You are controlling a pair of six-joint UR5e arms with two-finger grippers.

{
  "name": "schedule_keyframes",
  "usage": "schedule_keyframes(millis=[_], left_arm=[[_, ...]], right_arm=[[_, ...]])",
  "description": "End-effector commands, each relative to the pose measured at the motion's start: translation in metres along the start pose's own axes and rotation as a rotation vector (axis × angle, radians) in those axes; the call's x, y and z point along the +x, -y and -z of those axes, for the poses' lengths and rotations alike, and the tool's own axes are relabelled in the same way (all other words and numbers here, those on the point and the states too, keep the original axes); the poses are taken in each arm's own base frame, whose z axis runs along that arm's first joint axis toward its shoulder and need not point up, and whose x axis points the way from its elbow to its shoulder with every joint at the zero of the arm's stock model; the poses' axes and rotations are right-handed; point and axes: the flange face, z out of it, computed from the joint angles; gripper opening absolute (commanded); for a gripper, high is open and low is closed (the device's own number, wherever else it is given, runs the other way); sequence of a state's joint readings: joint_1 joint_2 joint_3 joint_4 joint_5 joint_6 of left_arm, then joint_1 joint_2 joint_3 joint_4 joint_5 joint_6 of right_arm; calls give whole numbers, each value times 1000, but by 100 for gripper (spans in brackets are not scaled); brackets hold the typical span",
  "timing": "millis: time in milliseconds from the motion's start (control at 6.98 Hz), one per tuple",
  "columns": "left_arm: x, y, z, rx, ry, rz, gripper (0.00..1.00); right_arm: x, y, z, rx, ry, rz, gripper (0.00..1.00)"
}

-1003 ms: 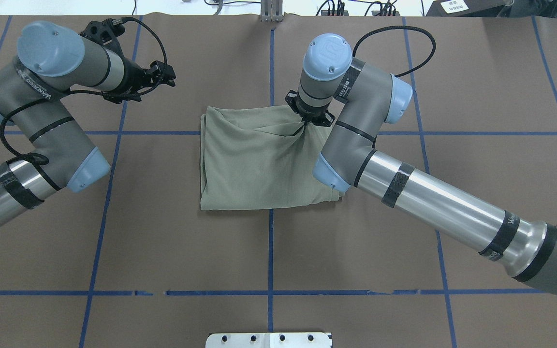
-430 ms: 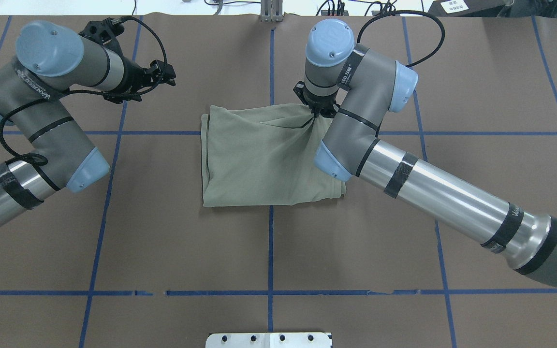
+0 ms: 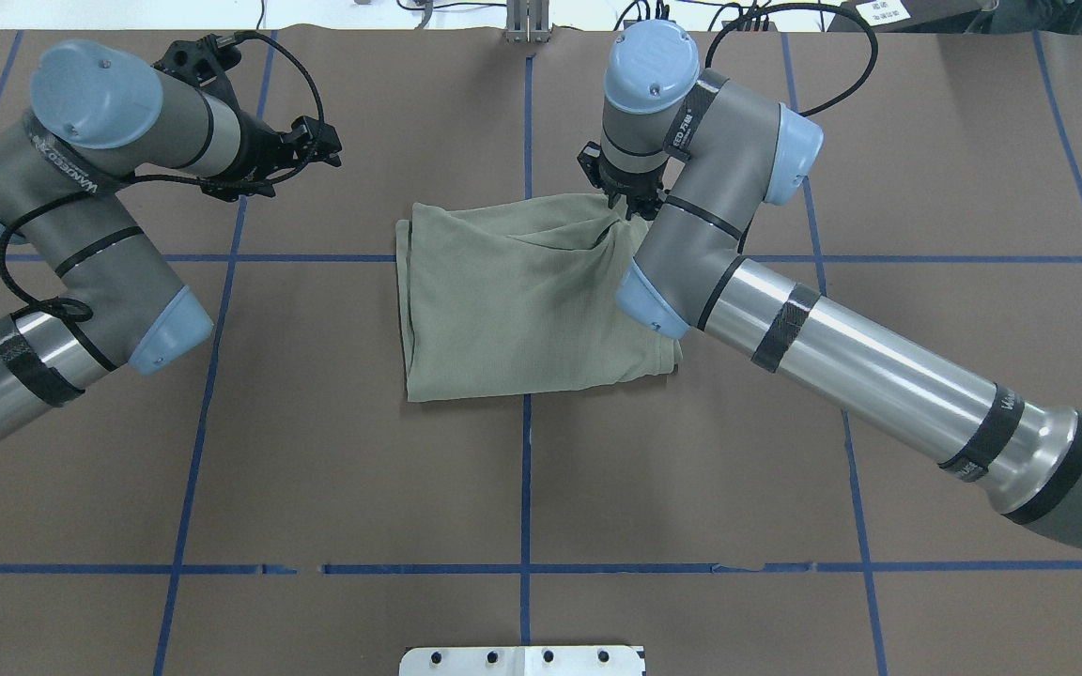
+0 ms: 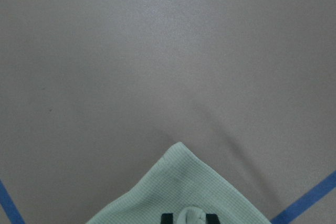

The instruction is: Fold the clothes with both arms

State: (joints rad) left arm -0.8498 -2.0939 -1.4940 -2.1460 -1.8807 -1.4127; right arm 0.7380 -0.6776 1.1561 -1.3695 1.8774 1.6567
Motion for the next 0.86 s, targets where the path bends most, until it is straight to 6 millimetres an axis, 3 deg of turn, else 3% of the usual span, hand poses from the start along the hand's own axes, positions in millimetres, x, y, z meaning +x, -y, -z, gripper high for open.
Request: schedule_keyframes(millis=[0,287,430,716], left_arm=[[0,-1,0,-1,0,1,100],[1,-1,7,-17,-12,-10,100],[-21,10,27,-44,-21,-66,100],[-109,38,79,-54,3,-202,100]], right_arm=[[0,2,1,1,4,2,100],[5,20,20,-4,27,61,100],[40,47,31,-6,12,122,100],[147,124,67,-2,6,345,100]])
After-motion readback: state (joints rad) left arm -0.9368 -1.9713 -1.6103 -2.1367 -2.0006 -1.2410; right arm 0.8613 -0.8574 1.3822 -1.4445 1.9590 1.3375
